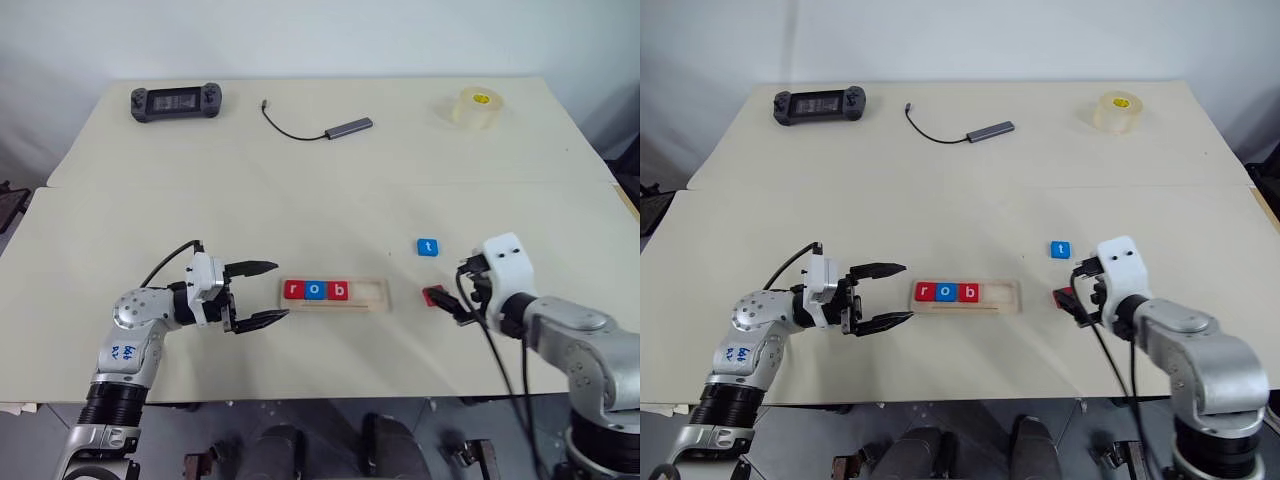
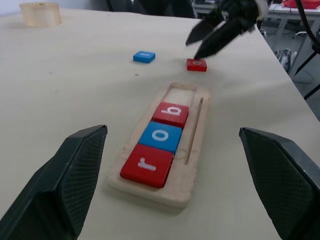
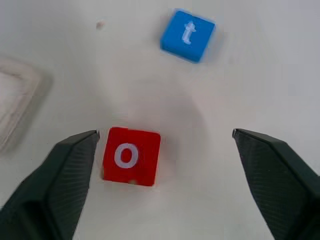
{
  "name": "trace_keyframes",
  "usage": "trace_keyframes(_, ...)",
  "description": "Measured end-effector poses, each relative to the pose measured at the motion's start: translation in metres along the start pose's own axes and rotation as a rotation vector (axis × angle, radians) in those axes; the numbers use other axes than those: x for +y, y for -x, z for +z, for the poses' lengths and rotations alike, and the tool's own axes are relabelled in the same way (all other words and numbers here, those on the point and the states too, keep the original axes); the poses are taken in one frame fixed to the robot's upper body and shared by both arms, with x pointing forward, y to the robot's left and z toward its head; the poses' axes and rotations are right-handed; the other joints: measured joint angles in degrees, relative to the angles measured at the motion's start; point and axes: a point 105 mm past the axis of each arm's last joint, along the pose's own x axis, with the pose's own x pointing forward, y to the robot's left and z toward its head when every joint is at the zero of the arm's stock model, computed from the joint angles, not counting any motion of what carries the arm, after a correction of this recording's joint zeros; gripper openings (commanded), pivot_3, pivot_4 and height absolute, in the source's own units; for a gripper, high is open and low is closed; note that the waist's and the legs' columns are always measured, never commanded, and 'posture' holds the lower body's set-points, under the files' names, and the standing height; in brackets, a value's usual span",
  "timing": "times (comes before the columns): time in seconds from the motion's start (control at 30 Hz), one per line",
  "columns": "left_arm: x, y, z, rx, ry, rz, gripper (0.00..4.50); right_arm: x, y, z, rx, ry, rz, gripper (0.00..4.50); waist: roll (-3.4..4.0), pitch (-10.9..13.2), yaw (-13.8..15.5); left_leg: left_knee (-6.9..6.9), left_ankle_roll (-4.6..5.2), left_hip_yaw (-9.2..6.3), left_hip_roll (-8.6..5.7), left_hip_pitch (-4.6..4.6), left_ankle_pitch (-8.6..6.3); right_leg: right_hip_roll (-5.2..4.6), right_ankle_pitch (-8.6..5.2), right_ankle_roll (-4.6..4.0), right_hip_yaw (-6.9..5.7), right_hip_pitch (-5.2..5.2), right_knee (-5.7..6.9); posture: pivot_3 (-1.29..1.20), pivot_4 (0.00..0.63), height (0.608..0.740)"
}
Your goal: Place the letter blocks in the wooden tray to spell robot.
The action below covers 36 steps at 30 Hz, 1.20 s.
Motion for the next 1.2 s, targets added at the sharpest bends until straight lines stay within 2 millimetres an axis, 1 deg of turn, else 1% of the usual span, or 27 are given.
trace_keyframes(0.17,-0.006,0.001,0.005,-0.003,-0.025,-0.009,4.5,0.003,0.006,0.007,-0.042,0.259,0.297,4.47,-0.03,0.0,-0.1,0.01,0.0,0.12,0.07,0.06,0.0,0.01,0.02,0.03,0.0,0.08,-0.09,0.0,0.15,0.74)
trace_keyframes(0.23,-0.007,0.002,0.009,-0.01,-0.039,-0.006,4.5,0.001,-0.001,0.007,-0.046,0.387,0.417,4.47,-0.07,0.0,-0.3,0.06,0.0,0.2,0.09,0.11,0.0,0.01,0.03,0.06,0.02,0.12,-0.1,0.0,0.15,0.74)
trace_keyframes(0.33,-0.011,0.005,0.011,-0.007,-0.048,-0.01,4.5,-0.005,-0.012,0.009,-0.047,0.534,0.527,4.47,-0.08,0.0,-0.3,0.11,0.01,0.23,0.14,0.12,0.01,0.0,0.04,0.08,0.03,0.11,-0.1,0.0,0.15,0.74)
trace_keyframes(0.5,-0.021,0.007,0.012,-0.006,-0.027,-0.034,4.5,-0.019,-0.031,0.008,-0.011,0.646,0.611,4.47,-0.08,0.0,-0.1,0.14,0.0,0.1,0.13,0.07,0.01,-0.03,0.04,0.07,-0.05,0.12,-0.14,0.0,0.15,0.74)
trace_keyframes(0.6,-0.023,0.01,0.011,0.008,-0.026,-0.027,4.5,-0.028,-0.039,-0.004,0.056,0.662,0.653,3.85,-0.08,0.0,0.1,0.17,0.0,-0.02,0.11,0.01,0.0,-0.04,0.04,0.07,-0.14,0.15,-0.2,0.0,0.15,0.74)
trace_keyframes(0.73,-0.022,0.01,0.012,0.007,-0.031,-0.011,4.5,-0.025,-0.042,-0.005,0.056,0.672,0.7,2.47,-0.07,0.0,-0.1,0.21,-0.04,-0.04,0.14,0.0,-0.01,-0.03,0.04,0.07,-0.16,0.17,-0.19,0.0,0.15,0.74)
trace_keyframes(0.83,-0.022,0.01,0.013,0.006,-0.034,-0.002,4.5,-0.023,-0.041,-0.006,0.058,0.689,0.72,1.52,-0.07,0.0,-0.1,0.25,-0.06,-0.06,0.14,0.01,-0.02,-0.03,0.04,0.07,-0.18,0.19,-0.18,0.0,0.15,0.74)
trace_keyframes(0.93,-0.021,0.012,0.012,0.011,-0.031,0.013,4.5,-0.02,-0.042,-0.004,0.045,0.692,0.725,1.46,-0.07,0.0,-0.1,0.28,-0.07,-0.07,0.15,0.01,-0.02,-0.02,0.04,0.07,-0.19,0.2,-0.17,0.0,0.15,0.74)
trace_keyframes(1.0,-0.021,0.012,0.012,0.012,-0.032,0.019,4.5,-0.014,-0.043,0.0,0.038,0.701,0.739,1.46,-0.06,0.0,-0.1,0.28,-0.08,-0.07,0.15,0.0,-0.02,-0.02,0.04,0.06,-0.18,0.18,-0.15,0.0,0.15,0.74)
trace_keyframes(1.1,-0.02,0.012,0.012,0.012,-0.034,0.025,4.5,0.002,-0.04,0.013,0.017,0.706,0.779,1.46,-0.05,0.1,-0.1,0.28,-0.11,-0.07,0.18,0.0,-0.03,-0.01,0.03,0.05,-0.18,0.15,-0.13,0.0,0.15,0.74)
trace_keyframes(1.2,-0.019,0.012,0.012,0.013,-0.035,0.033,4.5,0.029,-0.041,0.035,-0.029,0.679,0.822,1.46,-0.05,0.1,-0.1,0.29,-0.12,-0.08,0.19,0.0,-0.04,-0.01,0.03,0.05,-0.18,0.15,-0.13,0.0,0.15,0.74)
